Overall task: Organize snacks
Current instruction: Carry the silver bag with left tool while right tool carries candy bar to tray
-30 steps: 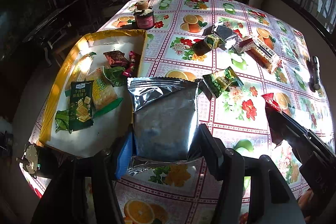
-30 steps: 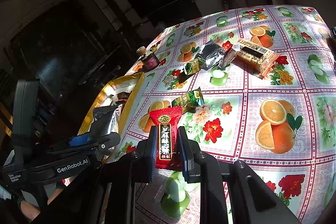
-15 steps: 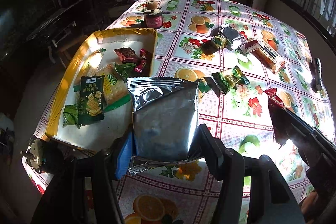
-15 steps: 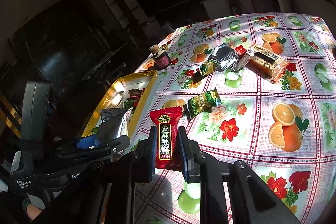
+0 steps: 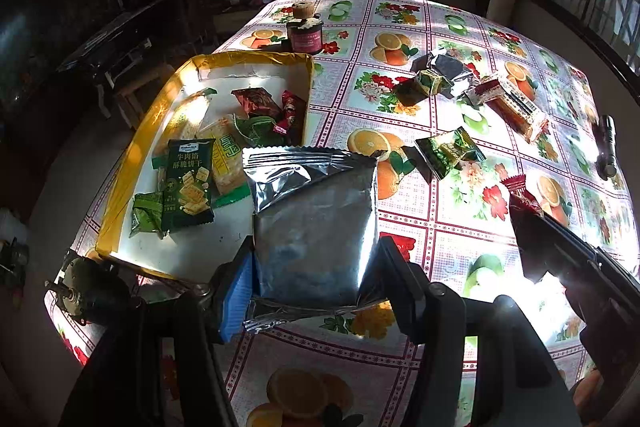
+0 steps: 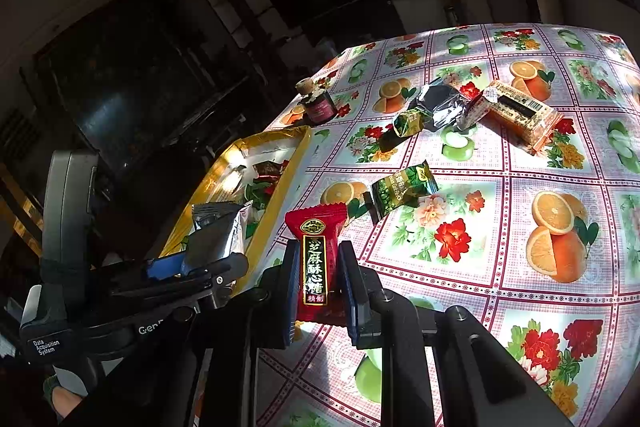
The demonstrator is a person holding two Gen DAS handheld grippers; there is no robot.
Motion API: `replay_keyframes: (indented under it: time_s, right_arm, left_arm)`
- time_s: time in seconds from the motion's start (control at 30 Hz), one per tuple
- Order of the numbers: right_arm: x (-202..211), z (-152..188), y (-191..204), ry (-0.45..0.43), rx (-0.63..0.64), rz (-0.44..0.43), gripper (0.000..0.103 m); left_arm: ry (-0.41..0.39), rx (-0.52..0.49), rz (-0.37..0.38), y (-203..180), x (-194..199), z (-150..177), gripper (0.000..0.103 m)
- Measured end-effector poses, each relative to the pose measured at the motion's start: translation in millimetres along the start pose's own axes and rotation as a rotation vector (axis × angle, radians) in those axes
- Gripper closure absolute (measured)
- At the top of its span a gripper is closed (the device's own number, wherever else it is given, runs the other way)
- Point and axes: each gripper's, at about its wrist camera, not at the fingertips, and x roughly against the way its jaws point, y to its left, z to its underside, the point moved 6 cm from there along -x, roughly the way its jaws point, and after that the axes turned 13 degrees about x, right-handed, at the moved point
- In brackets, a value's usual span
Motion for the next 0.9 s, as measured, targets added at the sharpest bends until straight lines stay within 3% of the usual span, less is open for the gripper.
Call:
replay_keyframes:
  time_s: [0.9]
  right_arm:
    - [-29.3,2.4,32.6,0.052,0.043,-0.058,0.082]
  left_arm:
    - [-0.033,0.071,-0.056,48.2,-1.1,-5.7,0.044]
